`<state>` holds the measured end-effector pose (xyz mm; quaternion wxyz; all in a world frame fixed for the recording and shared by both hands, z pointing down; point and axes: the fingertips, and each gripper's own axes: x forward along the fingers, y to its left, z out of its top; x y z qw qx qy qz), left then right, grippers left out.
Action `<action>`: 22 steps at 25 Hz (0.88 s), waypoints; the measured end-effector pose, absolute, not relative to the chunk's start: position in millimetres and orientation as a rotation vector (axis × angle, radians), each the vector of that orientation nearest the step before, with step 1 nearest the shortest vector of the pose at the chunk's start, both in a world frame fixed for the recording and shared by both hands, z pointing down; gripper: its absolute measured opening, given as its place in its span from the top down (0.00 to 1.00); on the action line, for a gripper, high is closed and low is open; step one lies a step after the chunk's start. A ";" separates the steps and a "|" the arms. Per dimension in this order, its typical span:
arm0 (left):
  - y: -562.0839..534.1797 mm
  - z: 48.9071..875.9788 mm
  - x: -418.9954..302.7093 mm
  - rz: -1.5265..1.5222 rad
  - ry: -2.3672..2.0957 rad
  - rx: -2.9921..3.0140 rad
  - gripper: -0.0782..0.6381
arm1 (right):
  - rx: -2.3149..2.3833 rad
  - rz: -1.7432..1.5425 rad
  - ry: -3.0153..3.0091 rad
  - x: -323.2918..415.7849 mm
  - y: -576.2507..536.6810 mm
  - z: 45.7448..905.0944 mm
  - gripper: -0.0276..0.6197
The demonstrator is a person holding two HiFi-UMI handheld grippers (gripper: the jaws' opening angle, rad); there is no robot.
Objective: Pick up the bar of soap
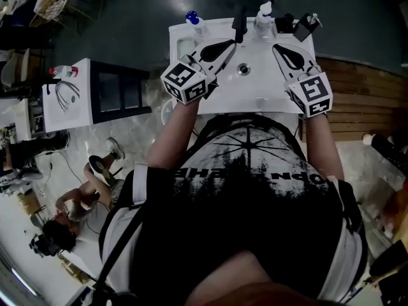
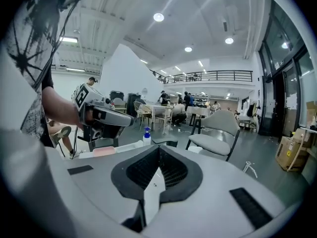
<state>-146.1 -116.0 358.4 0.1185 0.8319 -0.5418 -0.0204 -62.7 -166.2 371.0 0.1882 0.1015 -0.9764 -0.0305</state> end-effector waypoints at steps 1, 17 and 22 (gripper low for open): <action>-114.2 359.3 -148.6 -0.058 -1.587 2.428 0.87 | 0.290 -0.081 -2.751 -63.9 -165.9 370.7 0.93; -110.1 367.9 -145.6 -0.014 -1.559 2.446 0.87 | 0.302 -0.120 -2.747 -68.7 -158.1 369.0 0.94; -111.7 372.8 -140.8 -0.011 -1.537 2.443 0.87 | 0.304 -0.124 -2.743 -66.1 -157.8 370.9 0.94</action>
